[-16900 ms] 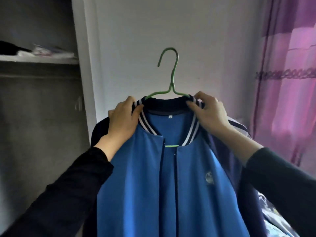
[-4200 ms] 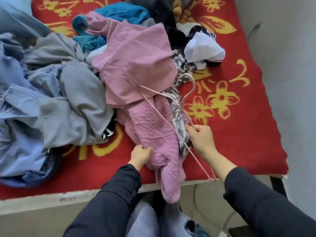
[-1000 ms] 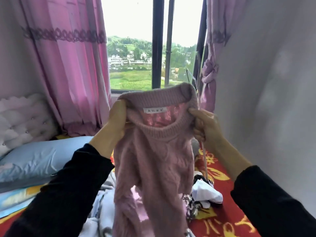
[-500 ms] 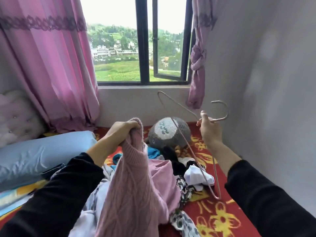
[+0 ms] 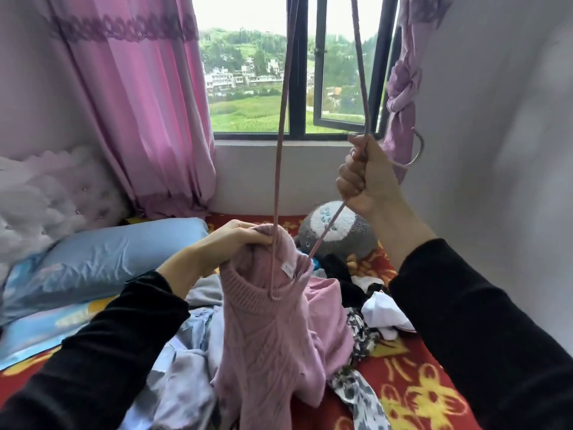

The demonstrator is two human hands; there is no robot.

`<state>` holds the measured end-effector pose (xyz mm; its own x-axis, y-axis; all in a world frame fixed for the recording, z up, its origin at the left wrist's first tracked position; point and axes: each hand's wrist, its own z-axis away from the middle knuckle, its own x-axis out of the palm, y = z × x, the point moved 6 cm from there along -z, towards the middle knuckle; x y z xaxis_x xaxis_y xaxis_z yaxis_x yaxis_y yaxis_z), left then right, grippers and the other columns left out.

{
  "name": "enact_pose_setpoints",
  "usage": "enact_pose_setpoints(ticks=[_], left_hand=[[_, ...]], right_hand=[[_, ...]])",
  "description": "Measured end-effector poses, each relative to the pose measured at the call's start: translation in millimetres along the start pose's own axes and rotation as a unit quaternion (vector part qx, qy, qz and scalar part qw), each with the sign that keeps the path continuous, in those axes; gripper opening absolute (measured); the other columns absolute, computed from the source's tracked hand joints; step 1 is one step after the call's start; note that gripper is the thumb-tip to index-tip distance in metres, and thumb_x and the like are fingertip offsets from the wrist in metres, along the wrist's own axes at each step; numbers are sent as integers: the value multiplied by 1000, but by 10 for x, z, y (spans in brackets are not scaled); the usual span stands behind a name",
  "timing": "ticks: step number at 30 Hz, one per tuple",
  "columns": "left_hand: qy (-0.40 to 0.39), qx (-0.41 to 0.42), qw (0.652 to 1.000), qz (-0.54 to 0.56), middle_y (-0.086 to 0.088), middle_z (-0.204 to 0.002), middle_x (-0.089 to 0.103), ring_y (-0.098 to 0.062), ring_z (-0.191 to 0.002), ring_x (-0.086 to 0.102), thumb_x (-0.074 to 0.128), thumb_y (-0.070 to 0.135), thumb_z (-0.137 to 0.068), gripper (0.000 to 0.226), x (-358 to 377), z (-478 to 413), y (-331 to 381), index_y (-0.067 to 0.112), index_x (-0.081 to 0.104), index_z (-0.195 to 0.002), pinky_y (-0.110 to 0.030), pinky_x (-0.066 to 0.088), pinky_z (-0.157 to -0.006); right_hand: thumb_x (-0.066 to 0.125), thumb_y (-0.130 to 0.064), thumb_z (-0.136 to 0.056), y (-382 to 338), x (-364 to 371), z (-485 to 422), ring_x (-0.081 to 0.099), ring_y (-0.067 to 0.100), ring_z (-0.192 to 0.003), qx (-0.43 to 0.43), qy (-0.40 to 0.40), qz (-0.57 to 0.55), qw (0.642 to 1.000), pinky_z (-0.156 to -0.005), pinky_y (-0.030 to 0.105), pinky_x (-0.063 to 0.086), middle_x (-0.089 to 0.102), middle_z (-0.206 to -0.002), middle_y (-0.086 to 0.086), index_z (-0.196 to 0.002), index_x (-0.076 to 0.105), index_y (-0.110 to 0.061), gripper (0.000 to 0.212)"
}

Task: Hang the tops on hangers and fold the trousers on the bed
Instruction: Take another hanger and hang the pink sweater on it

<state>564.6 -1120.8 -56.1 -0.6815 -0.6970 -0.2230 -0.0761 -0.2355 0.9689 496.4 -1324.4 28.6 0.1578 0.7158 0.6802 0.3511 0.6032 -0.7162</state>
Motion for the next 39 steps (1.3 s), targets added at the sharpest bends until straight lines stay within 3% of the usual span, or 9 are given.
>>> enact_pose_setpoints(ticks=[4,7,13,18,24,27,31,36,39], left_hand=[[-34,-3,999,28,-18,-86,71,-23,-71,68,58,0,-85,18,-70,96,49,-1,74,-90,-30,58,-71],[-32,5,998,60,-14,-78,72,-20,-65,69,62,2,-77,16,-160,151,84,4,77,-82,-28,58,-63],[-37,8,993,109,-17,-86,73,-24,-73,71,67,6,-68,23,-285,260,60,3,77,-89,-31,58,-67],[-37,42,975,216,-17,-81,72,-26,-70,71,62,7,-68,19,-274,282,237,3,76,-81,-33,59,-66],[95,43,975,196,-11,-78,71,-21,-66,69,55,4,-79,18,-577,319,152,9,72,-82,-32,60,-67],[152,58,969,187,-7,-72,70,-16,-57,65,50,3,-86,21,-698,344,141,12,69,-87,-25,56,-59],[192,82,960,186,-6,-73,69,-18,-62,65,51,5,-83,23,-804,370,232,14,72,-84,-25,55,-59],[270,29,940,208,-4,-74,61,-13,-60,61,48,8,-81,25,-900,445,89,16,71,-86,-22,53,-57],[307,7,917,255,2,-56,50,-10,-45,51,54,10,-82,13,-972,447,118,19,63,-82,-17,45,-43]], right_hand=[[57,-16,-86,74,325,-42,18,5,-28,8,-58,-13,998,-32,14,11,32,-33,-8,-45,52,-19,41],[54,-15,-87,30,508,-60,18,5,-27,7,-87,-7,996,-31,14,11,33,-33,-8,-42,52,-19,45],[61,-17,-77,-119,518,-128,19,5,-29,-16,-111,-26,993,-28,16,18,30,-33,-8,-43,51,-21,36],[53,-13,-93,819,18,28,27,7,-30,54,-69,239,967,-31,15,21,36,-40,-7,-49,53,-18,44],[62,-18,-89,882,-203,91,42,10,-37,-1,-4,402,916,-39,17,36,50,-46,2,-59,62,-6,33],[64,-16,-85,660,-201,34,43,7,-39,-55,50,442,894,-40,14,33,46,-42,-3,-58,59,-3,30],[61,-15,-82,707,-474,108,49,20,-55,-70,120,452,881,-53,26,37,58,-62,22,-67,59,16,34],[63,-12,-80,354,-437,90,43,8,-42,-161,142,516,829,-43,22,33,51,-49,3,-56,63,5,30],[66,-6,-78,32,-277,3,52,8,-56,-204,103,523,821,-50,16,40,59,-67,2,-61,63,5,21]])
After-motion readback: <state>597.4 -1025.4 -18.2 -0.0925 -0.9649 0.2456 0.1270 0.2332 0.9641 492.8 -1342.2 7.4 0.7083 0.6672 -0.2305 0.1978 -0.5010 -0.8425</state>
